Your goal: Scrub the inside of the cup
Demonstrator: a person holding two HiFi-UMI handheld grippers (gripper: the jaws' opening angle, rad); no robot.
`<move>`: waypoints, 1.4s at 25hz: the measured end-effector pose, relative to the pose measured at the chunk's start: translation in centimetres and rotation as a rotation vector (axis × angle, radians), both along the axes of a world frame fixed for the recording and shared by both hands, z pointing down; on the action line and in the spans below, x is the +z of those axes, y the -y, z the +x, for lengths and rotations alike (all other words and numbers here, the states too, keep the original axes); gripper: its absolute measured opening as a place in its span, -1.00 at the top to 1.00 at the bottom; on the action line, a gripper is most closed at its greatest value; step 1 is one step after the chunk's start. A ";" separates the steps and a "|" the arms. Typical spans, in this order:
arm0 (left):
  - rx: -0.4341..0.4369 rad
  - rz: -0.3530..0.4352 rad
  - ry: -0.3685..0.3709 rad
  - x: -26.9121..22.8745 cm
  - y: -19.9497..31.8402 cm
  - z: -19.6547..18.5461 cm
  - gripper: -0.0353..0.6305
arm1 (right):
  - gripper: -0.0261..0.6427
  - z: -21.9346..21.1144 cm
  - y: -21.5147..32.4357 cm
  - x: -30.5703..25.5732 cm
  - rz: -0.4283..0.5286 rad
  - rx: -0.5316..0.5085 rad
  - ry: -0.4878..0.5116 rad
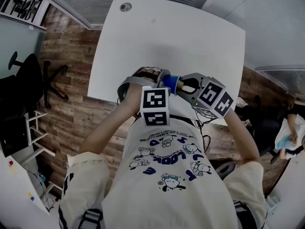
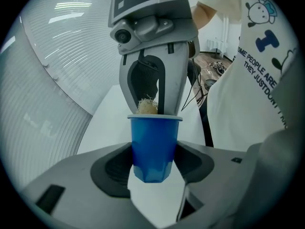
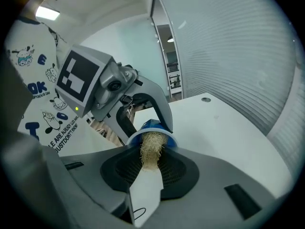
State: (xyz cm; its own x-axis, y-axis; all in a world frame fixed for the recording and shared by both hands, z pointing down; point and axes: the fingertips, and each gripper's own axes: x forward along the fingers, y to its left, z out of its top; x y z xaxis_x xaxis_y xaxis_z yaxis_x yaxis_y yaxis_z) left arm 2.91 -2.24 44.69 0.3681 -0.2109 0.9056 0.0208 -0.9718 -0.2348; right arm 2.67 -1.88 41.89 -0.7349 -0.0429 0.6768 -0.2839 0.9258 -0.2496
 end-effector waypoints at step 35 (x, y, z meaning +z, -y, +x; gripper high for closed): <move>-0.015 -0.599 -0.149 0.7 -6.0 0.3 0.00 | 0.64 -0.5 -4.6 0.6 0.400 -0.450 -0.187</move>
State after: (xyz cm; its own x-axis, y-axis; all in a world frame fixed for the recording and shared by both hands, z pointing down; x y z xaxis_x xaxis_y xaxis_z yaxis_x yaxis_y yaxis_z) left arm 3.23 3.77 45.40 0.5007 0.3124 0.8073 0.0152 -0.9356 0.3526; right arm 2.19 2.77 42.45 -0.6107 -0.0333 0.7912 0.1497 0.9762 0.1566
